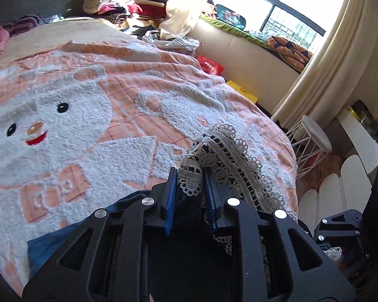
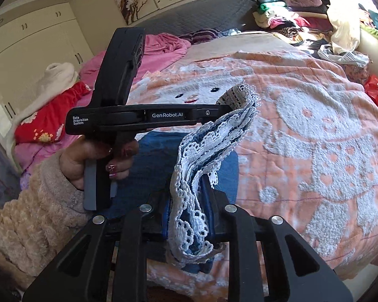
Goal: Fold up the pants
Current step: 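Fold the lace-trimmed leg over the other leg with the left tool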
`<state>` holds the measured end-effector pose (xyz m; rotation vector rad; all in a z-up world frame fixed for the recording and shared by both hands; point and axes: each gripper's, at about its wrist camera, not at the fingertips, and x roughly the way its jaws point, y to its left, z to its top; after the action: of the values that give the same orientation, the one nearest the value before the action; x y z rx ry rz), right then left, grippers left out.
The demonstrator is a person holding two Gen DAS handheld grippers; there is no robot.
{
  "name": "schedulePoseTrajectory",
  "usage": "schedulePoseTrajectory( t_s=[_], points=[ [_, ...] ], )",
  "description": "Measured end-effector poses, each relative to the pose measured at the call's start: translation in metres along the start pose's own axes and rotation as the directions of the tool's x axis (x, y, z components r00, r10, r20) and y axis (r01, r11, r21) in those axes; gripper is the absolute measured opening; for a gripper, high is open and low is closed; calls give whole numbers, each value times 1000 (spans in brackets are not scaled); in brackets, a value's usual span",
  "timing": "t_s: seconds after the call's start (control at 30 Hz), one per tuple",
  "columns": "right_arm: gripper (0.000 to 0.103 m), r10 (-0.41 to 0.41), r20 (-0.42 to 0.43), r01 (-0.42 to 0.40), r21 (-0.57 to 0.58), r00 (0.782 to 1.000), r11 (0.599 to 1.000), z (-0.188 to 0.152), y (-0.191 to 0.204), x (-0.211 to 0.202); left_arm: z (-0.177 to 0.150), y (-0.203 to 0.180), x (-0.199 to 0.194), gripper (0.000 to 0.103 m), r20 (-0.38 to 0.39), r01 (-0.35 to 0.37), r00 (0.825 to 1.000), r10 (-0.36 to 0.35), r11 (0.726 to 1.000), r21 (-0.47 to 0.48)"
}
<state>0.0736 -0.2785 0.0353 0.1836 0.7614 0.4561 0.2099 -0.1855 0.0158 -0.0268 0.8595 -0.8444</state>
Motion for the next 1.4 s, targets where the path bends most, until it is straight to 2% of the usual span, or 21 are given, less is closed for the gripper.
schedulePoseTrajectory(
  t_s=[0.3, 0.43, 0.6, 0.63, 0.73, 0.8, 0.9, 1.0, 1.03, 1.1, 1.2, 1.23, 1.27, 1.33, 1.4],
  points=[
    [20, 79, -80, -89, -137, 994, 987, 8, 77, 53, -37, 64, -64, 15, 53, -75, 995, 82, 989, -130],
    [20, 52, -141, -82, -214, 989, 973, 0, 108, 84, -52, 87, -83, 15, 74, -116, 988, 133, 973, -202],
    [20, 19, -183, -71, -282, 983, 957, -23, 133, 109, -71, 115, -119, 15, 119, -108, 981, 153, 942, -317],
    [20, 18, -190, -73, -289, 982, 955, -26, 137, 112, -75, 120, -125, 17, 123, -107, 980, 156, 936, -334],
    [20, 12, -193, -76, -325, 981, 943, -35, 147, 117, -85, 132, -137, 37, 125, -78, 983, 135, 921, -382],
    [21, 12, -203, -81, -333, 979, 939, -40, 152, 123, -89, 135, -139, 38, 121, -71, 984, 129, 915, -398],
    [26, -13, -203, -66, -376, 979, 924, -48, 160, 128, -93, 135, -133, 45, 100, -65, 988, 116, 908, -414],
    [38, 38, -185, -101, -340, 982, 935, -47, 158, 112, -94, 134, -121, 49, 56, -91, 991, 125, 905, -415],
    [50, 44, -173, -99, -328, 984, 940, -46, 154, 105, -94, 134, -117, 53, 38, -98, 991, 125, 904, -415],
    [54, 43, -150, -89, -315, 988, 945, -46, 146, 88, -94, 136, -109, 56, 18, -105, 992, 124, 901, -421],
    [59, 20, -136, -63, -322, 990, 945, -51, 138, 69, -97, 139, -100, 56, -9, -120, 992, 129, 893, -433],
    [60, 11, -138, -57, -331, 990, 942, -55, 138, 64, -98, 139, -99, 52, -14, -125, 991, 133, 891, -436],
    [60, 2, -143, -51, -341, 990, 939, -59, 137, 60, -98, 139, -98, 38, -15, -129, 991, 136, 889, -439],
    [60, -1, -157, -57, -361, 988, 931, -68, 138, 56, -99, 138, -97, 21, -9, -121, 991, 130, 888, -443],
    [60, -1, -172, -65, -376, 985, 924, -74, 140, 58, -97, 132, -100, 15, -9, -143, 988, 154, 894, -424]
  ],
)
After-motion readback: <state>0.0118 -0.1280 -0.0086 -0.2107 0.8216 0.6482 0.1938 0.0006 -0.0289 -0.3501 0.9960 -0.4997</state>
